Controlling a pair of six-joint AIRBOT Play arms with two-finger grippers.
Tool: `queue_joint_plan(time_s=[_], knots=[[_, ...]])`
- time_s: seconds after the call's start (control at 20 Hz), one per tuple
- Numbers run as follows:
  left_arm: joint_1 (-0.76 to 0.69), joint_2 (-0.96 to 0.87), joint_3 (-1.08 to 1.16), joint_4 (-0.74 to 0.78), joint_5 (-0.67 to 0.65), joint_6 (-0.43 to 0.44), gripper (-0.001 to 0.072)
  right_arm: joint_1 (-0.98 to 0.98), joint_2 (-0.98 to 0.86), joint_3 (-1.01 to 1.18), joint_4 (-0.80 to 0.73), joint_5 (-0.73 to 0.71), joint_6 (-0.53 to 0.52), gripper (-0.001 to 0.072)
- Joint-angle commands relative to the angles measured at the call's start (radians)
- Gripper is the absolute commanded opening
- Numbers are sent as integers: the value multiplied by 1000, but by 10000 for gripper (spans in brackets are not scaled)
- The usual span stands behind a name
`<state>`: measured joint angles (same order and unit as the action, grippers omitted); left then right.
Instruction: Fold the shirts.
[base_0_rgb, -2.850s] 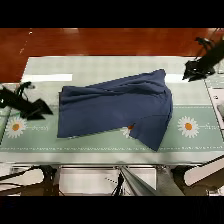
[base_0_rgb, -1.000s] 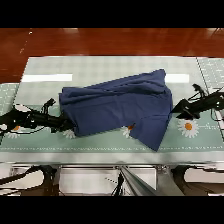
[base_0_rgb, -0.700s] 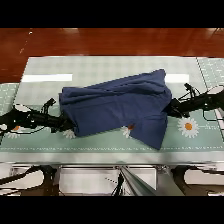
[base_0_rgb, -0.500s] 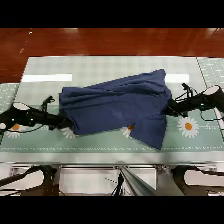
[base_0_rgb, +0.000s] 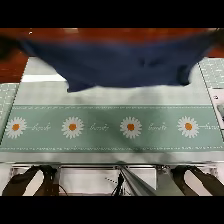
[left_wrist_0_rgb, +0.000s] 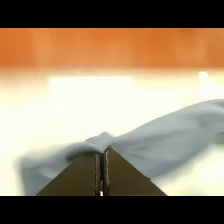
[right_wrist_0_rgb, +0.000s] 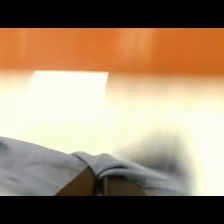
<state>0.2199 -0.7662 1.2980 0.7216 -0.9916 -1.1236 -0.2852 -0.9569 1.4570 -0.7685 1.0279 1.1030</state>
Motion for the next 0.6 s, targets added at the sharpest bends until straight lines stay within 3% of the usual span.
queue_joint_plan(time_s=[0.0, 0.1, 0.15, 0.35, 0.55], knots=[[0, 170, 288, 92, 154, 18, 18, 0, 151, 252, -100, -204, 95, 26], [0, 212, 385, 118, 134, -60, 18, 0, 197, 356, -218, -191, 259, 26], [0, 227, 421, 121, 106, -65, 17, 0, 217, 393, -266, -167, 290, 26], [0, 262, 552, 311, -32, -210, 17, 0, 279, 499, -523, -45, 387, 26], [0, 253, 582, 509, -360, -348, 17, 0, 281, 540, -627, 167, 394, 26]])
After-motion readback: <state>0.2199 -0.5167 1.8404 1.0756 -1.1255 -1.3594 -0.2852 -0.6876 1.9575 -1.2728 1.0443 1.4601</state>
